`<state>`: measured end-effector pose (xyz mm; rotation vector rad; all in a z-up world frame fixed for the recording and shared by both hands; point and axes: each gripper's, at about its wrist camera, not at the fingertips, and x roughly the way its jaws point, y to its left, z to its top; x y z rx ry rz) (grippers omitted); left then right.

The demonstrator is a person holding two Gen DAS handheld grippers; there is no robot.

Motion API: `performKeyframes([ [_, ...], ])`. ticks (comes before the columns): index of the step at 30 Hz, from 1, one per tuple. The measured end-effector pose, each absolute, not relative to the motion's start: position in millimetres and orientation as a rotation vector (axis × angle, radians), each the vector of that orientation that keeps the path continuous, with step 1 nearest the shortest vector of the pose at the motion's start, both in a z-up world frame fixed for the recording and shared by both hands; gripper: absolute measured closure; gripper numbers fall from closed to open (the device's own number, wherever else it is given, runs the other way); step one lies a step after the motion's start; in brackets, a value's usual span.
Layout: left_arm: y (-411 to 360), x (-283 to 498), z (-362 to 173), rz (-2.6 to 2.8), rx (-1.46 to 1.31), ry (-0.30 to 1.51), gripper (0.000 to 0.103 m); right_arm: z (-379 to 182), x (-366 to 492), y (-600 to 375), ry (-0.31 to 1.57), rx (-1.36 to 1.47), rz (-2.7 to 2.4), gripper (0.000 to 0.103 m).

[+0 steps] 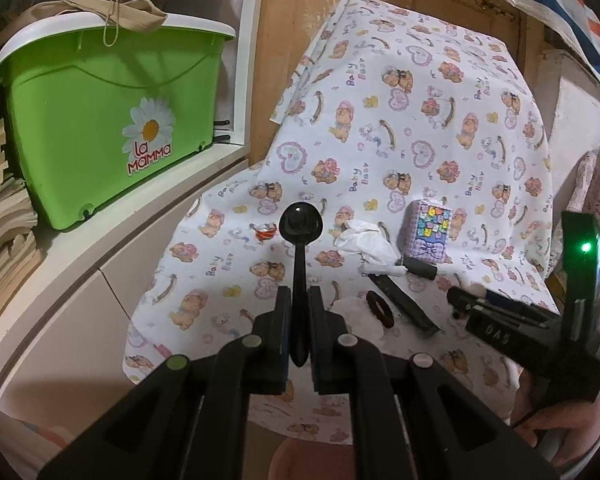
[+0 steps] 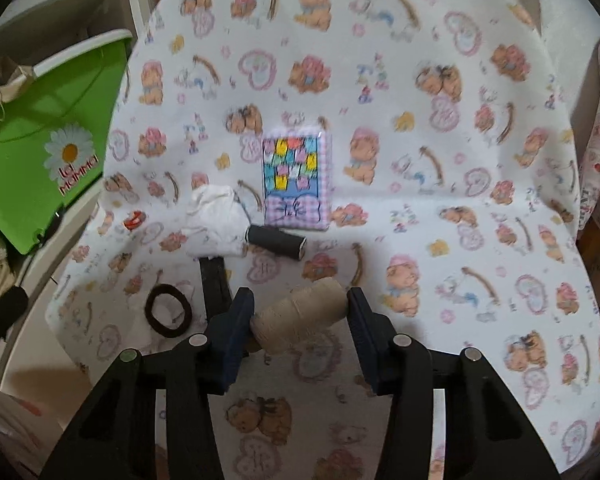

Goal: Collect trash
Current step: 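Lower spoon and spool into the pink basket and open both tools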

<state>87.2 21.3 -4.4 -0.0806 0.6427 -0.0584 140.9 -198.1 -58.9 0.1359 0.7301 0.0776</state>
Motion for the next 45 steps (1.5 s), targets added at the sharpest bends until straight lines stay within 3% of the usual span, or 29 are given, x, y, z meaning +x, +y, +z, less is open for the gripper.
performKeyframes([
  [17,12,50,-3,-0.096,-0.036,0.695,0.096,-43,98,-232,0.708,0.115,0.086,0.053],
  [29,-1,46,-54,-0.145,0.02,0.99,0.096,-34,29,-194,0.79,0.088,0.308,0.053],
  [35,1,51,-87,-0.201,-0.078,1.171,0.096,-68,20,-171,0.929,-0.005,0.378,0.053],
  [45,-9,60,-149,-0.153,-0.016,1.36,0.096,-157,41,-179,1.181,0.011,0.311,0.053],
])
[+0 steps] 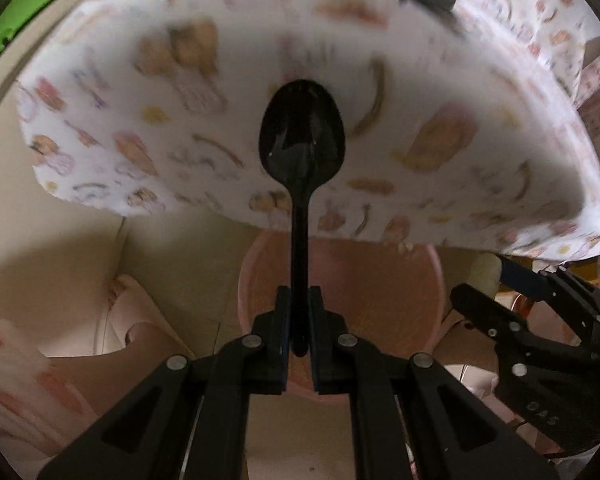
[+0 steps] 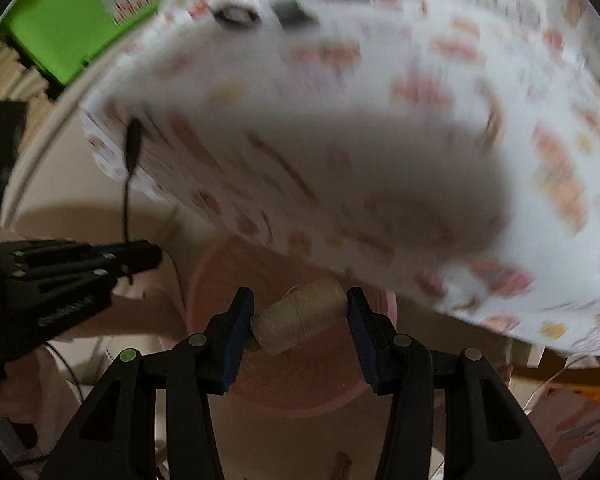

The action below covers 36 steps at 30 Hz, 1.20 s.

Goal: Collect trash
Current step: 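Lower spoon and spool into the pink basket and open both tools, then raise both open tools back up over the table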

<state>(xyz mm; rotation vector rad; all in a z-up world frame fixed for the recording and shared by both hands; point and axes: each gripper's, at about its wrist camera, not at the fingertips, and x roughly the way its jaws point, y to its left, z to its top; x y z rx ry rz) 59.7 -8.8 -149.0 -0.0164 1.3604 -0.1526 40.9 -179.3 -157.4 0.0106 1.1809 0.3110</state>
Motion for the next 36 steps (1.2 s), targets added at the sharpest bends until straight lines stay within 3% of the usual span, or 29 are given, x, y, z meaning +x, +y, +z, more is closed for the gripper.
performKeyframes([
  [13,-16,67,-202,-0.105,0.011,1.52,0.096,-220,44,-180,1.353,-0.067,0.284,0.053],
  [15,-14,65,-202,-0.1,-0.014,1.539,0.083,-223,46,-180,1.346,-0.084,0.28,0.051],
  [17,-10,66,-201,-0.073,-0.024,1.519,0.055,-220,45,-181,1.344,-0.088,0.273,0.046],
  [19,-8,69,-196,-0.03,0.0,1.495,0.044,-215,46,-186,1.329,-0.066,0.263,0.04],
  [23,-4,71,-182,-0.014,-0.023,1.453,0.042,-205,59,-192,1.289,-0.027,0.238,0.034],
  [36,3,64,-120,-0.005,0.004,1.206,0.036,-131,34,-201,1.074,-0.032,0.269,0.034],
])
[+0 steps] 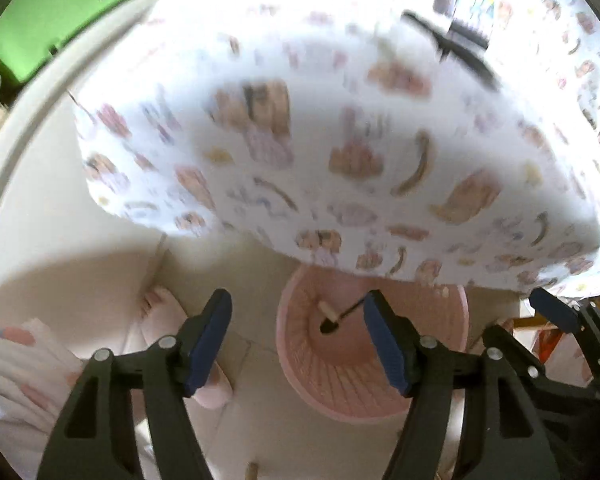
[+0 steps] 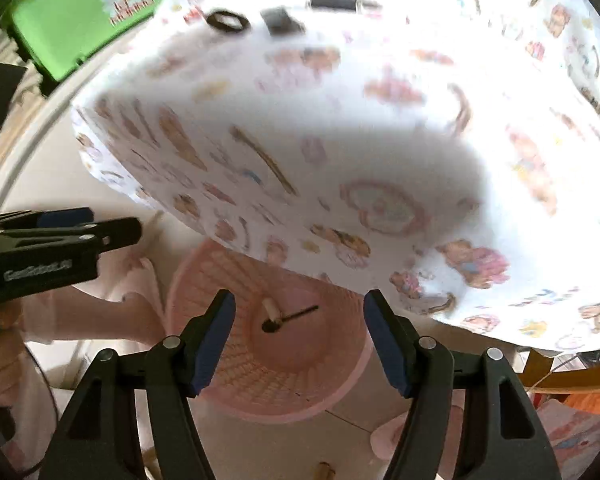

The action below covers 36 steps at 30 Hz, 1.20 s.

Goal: Collect trash
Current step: 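Raise both open tools back up over the table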

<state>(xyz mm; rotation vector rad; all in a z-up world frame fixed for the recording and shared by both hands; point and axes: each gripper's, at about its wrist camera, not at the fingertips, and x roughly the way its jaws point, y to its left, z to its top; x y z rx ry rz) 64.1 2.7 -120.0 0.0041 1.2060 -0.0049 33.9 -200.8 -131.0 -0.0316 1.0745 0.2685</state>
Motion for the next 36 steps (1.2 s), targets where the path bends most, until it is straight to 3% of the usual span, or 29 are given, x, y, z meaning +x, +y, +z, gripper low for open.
performKeyframes([
  [15,16,60,17,-0.017,0.084,0.749,0.03,-7,10,-208,0.689,0.038,0.272,0.034],
  [23,7,100,84,-0.019,0.114,0.606,0.007,79,50,-213,0.514,-0.071,0.221,0.026],
  [30,7,142,72,-0.014,0.092,0.653,0.001,87,94,-222,0.48,0.009,0.164,0.02],
  [36,24,165,9,-0.004,0.066,0.879,0.002,26,131,-243,0.699,0.084,0.191,0.024],
])
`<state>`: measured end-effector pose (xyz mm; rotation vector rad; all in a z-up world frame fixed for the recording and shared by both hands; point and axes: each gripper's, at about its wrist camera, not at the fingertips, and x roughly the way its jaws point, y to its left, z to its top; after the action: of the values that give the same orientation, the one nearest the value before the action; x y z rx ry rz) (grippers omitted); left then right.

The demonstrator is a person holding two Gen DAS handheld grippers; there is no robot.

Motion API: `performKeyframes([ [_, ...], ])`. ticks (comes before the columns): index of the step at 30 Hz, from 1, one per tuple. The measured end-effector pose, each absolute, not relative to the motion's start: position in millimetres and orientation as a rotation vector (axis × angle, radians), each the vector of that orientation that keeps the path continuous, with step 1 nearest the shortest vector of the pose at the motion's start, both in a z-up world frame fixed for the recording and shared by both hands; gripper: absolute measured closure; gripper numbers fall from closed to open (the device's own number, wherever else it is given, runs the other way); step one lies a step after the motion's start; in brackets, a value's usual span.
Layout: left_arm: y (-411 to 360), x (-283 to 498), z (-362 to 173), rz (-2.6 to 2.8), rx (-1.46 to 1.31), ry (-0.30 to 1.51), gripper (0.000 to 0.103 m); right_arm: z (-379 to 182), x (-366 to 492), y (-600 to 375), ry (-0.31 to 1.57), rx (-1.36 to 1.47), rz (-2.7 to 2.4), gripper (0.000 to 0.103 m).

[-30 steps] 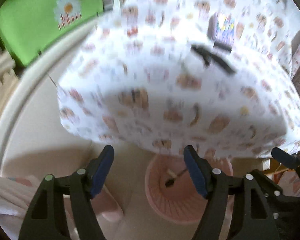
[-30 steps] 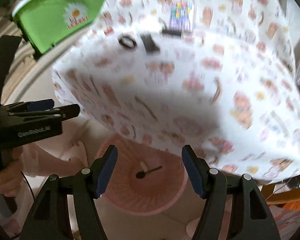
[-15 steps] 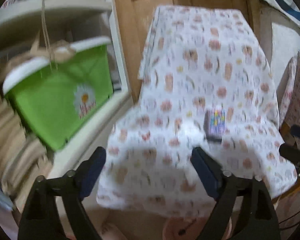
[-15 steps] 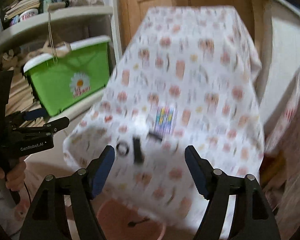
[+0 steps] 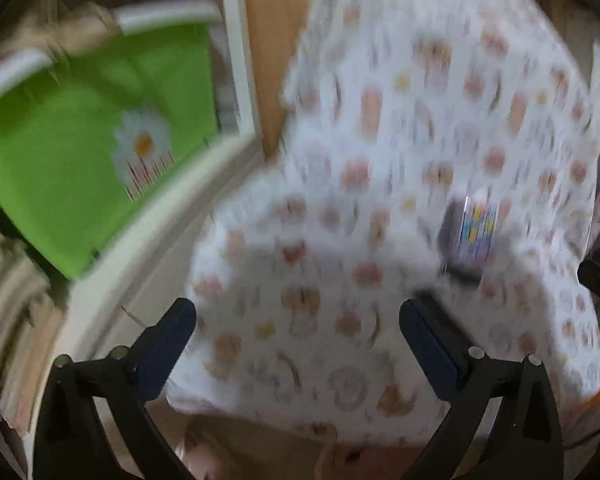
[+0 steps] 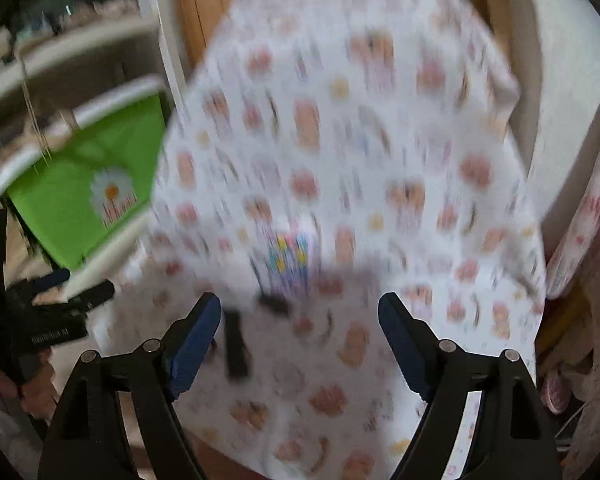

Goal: Collect trash
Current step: 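Grasp the white tissue with the left tool while the right tool grasps the black stick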

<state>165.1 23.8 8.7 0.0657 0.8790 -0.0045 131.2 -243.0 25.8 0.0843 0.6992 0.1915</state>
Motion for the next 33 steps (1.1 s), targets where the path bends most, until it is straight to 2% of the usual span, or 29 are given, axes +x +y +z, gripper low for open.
performKeyframes([
  [3,19,176,-4,-0.067,0.015,0.99,0.002,21,144,-252,0.713,0.073,0.155,0.025],
  [7,15,176,-6,-0.119,-0.036,1.016,0.002,12,155,-267,0.766,0.19,0.178,0.026],
  [10,13,176,-13,-0.125,-0.046,1.048,0.002,-1,155,-268,0.819,0.215,0.163,0.031],
  [12,11,176,-19,-0.161,-0.073,1.075,0.014,-2,155,-263,0.823,0.206,0.165,0.036],
  [14,3,176,-26,-0.184,-0.066,1.101,0.031,3,150,-253,0.797,0.132,0.156,0.04],
  [16,-2,177,-31,-0.206,-0.082,1.116,0.04,9,142,-241,0.754,0.055,0.163,0.042],
  [18,-9,177,-36,-0.246,-0.118,1.145,0.052,12,135,-232,0.74,0.033,0.174,0.05],
  [22,-18,183,-54,-0.257,-0.209,1.265,0.062,7,132,-223,0.768,0.072,0.204,0.06],
  [24,-22,183,-53,-0.251,-0.201,1.248,0.063,5,131,-219,0.77,0.056,0.199,0.064],
  [28,-29,183,-55,-0.251,-0.14,1.22,0.09,2,130,-218,0.753,0.046,0.2,0.065],
  [33,-17,169,-42,-0.28,-0.177,1.137,0.092,-15,135,-219,0.8,0.098,0.236,0.066],
])
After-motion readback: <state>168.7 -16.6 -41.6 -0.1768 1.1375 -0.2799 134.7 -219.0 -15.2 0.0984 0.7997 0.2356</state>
